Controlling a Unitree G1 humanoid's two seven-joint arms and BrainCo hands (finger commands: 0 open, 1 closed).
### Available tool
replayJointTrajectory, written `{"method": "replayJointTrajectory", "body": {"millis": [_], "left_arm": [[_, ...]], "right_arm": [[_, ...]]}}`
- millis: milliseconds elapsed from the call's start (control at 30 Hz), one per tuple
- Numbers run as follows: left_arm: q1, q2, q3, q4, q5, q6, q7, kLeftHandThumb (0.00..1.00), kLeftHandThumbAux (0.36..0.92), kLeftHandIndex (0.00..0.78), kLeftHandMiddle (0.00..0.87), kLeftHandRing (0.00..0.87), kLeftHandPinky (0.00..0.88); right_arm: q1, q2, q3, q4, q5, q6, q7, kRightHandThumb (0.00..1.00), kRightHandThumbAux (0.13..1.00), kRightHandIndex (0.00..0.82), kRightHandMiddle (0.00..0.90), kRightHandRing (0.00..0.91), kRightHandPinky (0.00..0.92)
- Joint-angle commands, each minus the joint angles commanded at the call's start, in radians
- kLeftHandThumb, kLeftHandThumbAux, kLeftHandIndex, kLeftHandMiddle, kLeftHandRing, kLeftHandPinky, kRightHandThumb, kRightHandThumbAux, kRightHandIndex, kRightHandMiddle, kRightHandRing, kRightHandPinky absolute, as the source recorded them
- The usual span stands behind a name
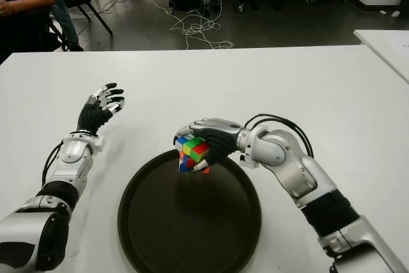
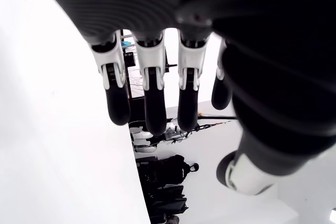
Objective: Pick up the Rubik's Cube and put it in the plate
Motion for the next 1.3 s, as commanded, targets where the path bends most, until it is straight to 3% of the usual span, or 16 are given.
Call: {"method": "replayJointTrajectory", "body": {"millis": [333, 500, 533, 567, 600, 733, 900, 1300], "left_arm": [[0.002, -0.001, 0.001, -0.005, 0.0, 0.001, -0.001, 0.147, 0.785, 0.191, 0.257, 0.24, 0.24], [0.002, -0.002, 0.002, -0.005, -0.001, 0.002, -0.003, 0.141, 0.787, 0.187, 0.253, 0.235, 0.227], [0.002, -0.002, 0.002, -0.004, -0.001, 0.002, -0.003, 0.141, 0.788, 0.186, 0.252, 0.235, 0.228], [0.002, -0.002, 0.002, -0.004, -0.001, 0.002, -0.003, 0.141, 0.788, 0.186, 0.252, 0.235, 0.229], [0.002, -0.002, 0.002, -0.004, -0.001, 0.002, -0.004, 0.14, 0.79, 0.186, 0.25, 0.234, 0.233], [0.002, -0.003, 0.002, -0.003, -0.002, -0.001, -0.006, 0.14, 0.795, 0.185, 0.247, 0.233, 0.237], [0.002, -0.003, 0.001, -0.003, 0.0, -0.005, -0.003, 0.131, 0.794, 0.181, 0.245, 0.233, 0.244], [0.0, -0.004, 0.004, 0.0, -0.003, -0.005, -0.007, 0.132, 0.782, 0.179, 0.243, 0.229, 0.235]], "right_arm": [[0.006, 0.012, 0.0, 0.018, -0.028, -0.015, -0.05, 0.676, 0.746, 0.395, 0.37, 0.396, 0.372], [0.007, 0.011, 0.001, 0.027, -0.029, -0.037, -0.062, 0.664, 0.748, 0.394, 0.227, 0.249, 0.213], [0.009, 0.01, 0.0, 0.026, -0.028, -0.04, -0.062, 0.55, 0.765, 0.332, 0.209, 0.228, 0.195], [0.01, 0.008, 0.001, 0.022, -0.024, -0.044, -0.059, 0.352, 0.798, 0.241, 0.182, 0.198, 0.167], [0.011, 0.007, 0.0, 0.02, -0.022, -0.047, -0.057, 0.225, 0.81, 0.175, 0.15, 0.161, 0.138], [0.01, 0.002, 0.004, 0.021, -0.013, -0.057, -0.04, 0.047, 0.823, 0.065, 0.07, 0.068, 0.065], [0.01, -0.012, 0.011, 0.009, 0.014, -0.058, 0.019, 0.007, 0.804, 0.012, 0.012, 0.011, 0.011], [0.031, -0.015, -0.007, -0.026, 0.112, -0.033, 0.114, 0.0, 0.735, 0.0, 0.0, 0.0, 0.0]]}}
